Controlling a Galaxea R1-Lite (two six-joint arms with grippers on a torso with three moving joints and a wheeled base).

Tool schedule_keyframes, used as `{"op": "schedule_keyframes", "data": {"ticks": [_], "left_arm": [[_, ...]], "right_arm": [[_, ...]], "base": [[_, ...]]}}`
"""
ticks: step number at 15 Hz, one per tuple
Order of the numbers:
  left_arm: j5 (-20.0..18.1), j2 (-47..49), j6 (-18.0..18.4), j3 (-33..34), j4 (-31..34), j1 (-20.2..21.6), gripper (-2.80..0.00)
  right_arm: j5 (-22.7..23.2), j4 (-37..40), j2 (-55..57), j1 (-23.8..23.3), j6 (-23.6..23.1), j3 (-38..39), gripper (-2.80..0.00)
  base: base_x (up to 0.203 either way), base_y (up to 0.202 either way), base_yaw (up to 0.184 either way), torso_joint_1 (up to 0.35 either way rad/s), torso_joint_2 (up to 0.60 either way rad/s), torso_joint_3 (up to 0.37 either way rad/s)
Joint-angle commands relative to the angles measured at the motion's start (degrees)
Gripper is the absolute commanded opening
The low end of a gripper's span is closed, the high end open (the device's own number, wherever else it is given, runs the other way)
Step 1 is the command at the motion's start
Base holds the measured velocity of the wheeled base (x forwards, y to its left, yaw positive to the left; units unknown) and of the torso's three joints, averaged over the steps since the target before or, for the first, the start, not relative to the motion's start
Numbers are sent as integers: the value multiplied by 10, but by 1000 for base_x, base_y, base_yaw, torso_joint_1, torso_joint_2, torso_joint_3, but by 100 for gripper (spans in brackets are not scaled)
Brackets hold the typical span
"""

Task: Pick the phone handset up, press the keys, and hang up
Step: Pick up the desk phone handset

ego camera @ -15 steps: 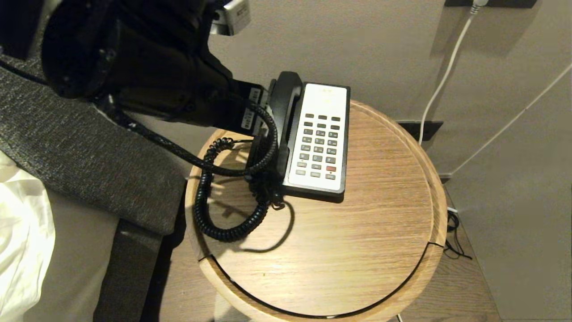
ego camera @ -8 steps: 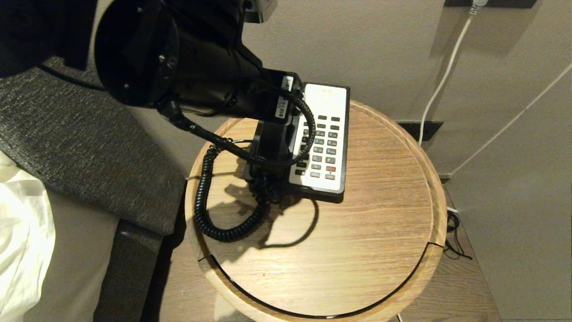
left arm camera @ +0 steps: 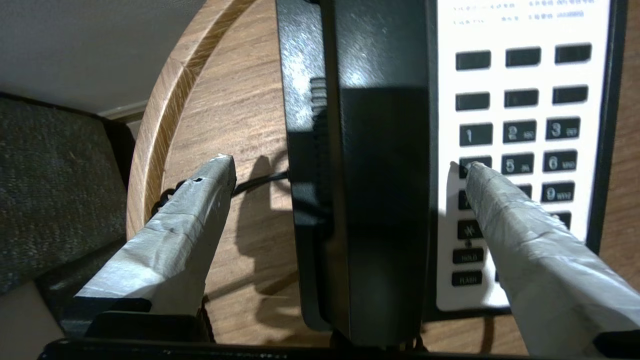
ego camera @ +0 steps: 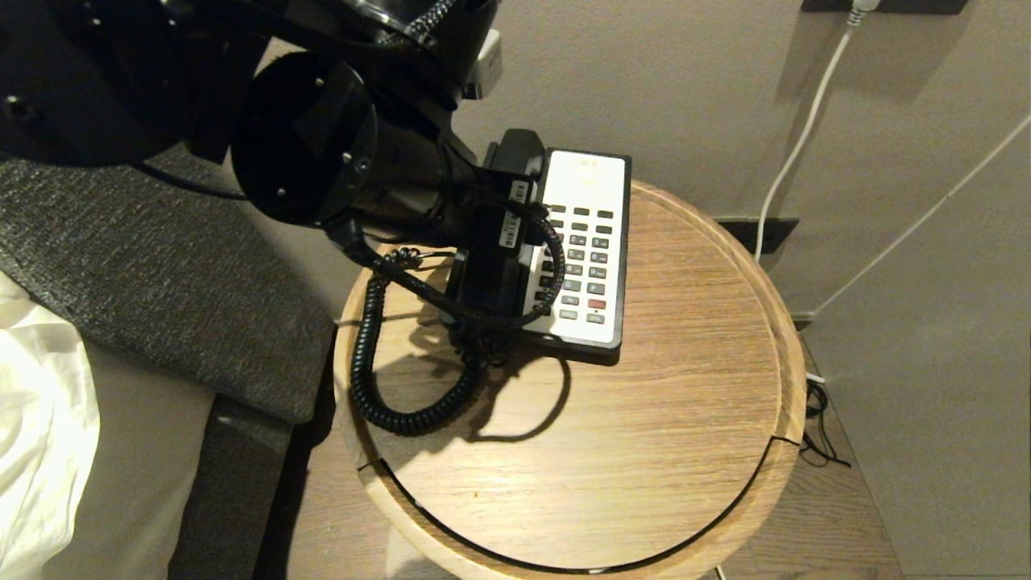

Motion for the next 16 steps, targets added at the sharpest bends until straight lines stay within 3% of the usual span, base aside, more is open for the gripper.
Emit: {"op": "schedule_keyframes", "data": {"ticks": [1, 8, 9, 16], "left_arm": [[-2, 1, -10, 1, 1, 8, 0], [-13, 9, -20, 1, -8, 8, 0], [-13, 10, -20, 1, -7, 8, -280], [-12, 15, -21, 1, -8, 9, -280]], "right_arm": [[0, 0, 0, 0, 0, 0, -280], [0, 0, 0, 0, 0, 0, -280], [0, 0, 0, 0, 0, 0, -280], [0, 0, 0, 0, 0, 0, -280]], "base": [[0, 0, 0, 0, 0, 0], [0, 0, 0, 0, 0, 0], [0, 0, 0, 0, 0, 0], [0, 0, 0, 0, 0, 0]]}}
